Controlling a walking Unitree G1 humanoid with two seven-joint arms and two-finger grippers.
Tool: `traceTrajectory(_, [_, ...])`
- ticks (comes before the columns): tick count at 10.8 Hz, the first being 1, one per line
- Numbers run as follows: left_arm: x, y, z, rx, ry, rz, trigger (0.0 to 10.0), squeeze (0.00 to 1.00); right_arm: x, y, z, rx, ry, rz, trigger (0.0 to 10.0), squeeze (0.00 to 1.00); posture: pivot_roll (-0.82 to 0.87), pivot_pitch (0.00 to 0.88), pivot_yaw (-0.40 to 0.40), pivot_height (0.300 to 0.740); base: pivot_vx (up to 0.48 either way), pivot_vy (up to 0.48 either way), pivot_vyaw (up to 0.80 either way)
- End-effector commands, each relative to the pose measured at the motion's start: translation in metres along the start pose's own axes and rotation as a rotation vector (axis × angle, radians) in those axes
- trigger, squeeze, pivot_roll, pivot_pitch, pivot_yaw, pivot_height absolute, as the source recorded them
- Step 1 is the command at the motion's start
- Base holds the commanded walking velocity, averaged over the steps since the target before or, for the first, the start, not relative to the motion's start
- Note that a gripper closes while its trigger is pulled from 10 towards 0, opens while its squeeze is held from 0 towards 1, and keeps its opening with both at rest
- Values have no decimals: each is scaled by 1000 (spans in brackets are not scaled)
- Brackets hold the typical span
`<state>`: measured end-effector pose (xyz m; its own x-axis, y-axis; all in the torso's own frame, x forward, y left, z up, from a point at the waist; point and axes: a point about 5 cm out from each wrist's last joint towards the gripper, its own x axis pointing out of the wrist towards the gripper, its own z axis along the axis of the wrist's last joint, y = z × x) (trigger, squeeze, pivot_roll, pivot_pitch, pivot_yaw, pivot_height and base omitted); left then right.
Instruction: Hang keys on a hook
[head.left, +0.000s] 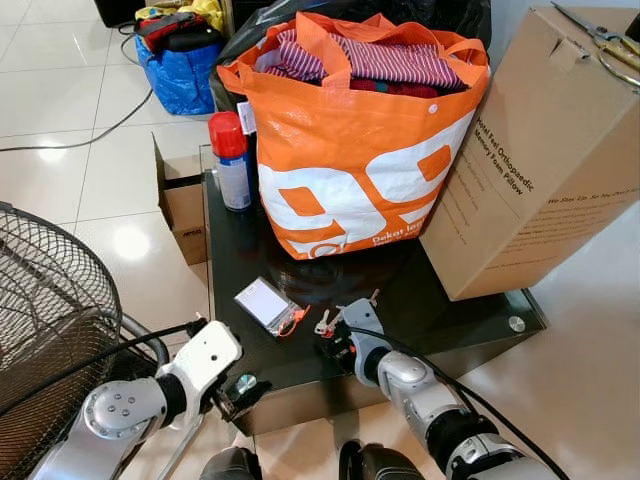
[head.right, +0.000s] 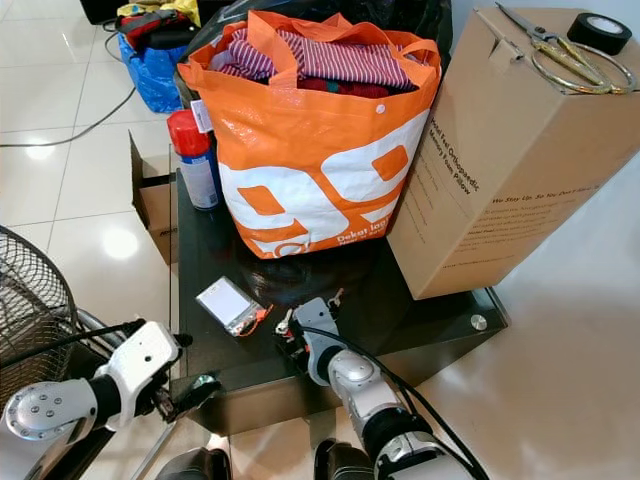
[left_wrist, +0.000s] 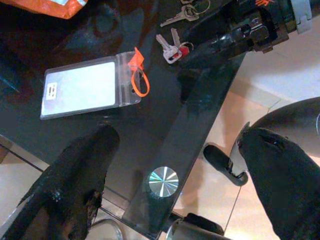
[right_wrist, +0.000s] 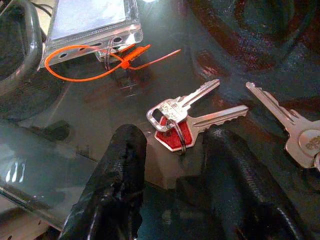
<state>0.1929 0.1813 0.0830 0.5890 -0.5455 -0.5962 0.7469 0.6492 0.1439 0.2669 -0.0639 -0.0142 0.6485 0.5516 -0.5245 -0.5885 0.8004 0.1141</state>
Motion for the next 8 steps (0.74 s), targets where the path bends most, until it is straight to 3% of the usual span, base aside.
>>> traceTrajectory(1, [-2, -1, 1, 2, -1, -4, 10000, 557, -1, -1, -6, 16, 22, 9, 6667, 0, 59, 169, -68, 740, 0, 0, 0])
traceTrajectory(3, [-2, -1, 2, 3, -3, -4, 10000, 557, -4, -2, -9, 25, 19, 39, 588, 0, 56, 166, -67, 740, 0, 0, 0])
traceTrajectory(4, [-1, 0, 3, 4, -5, -4, 10000, 557, -4, -1, -9, 27, 18, 42, 0, 0, 54, 165, -66, 740, 0, 0, 0])
traceTrajectory(8, [0, 1, 3, 5, -6, -3, 10000, 557, -3, 2, -8, 35, 13, 57, 0, 0, 57, 164, -65, 740, 0, 0, 0])
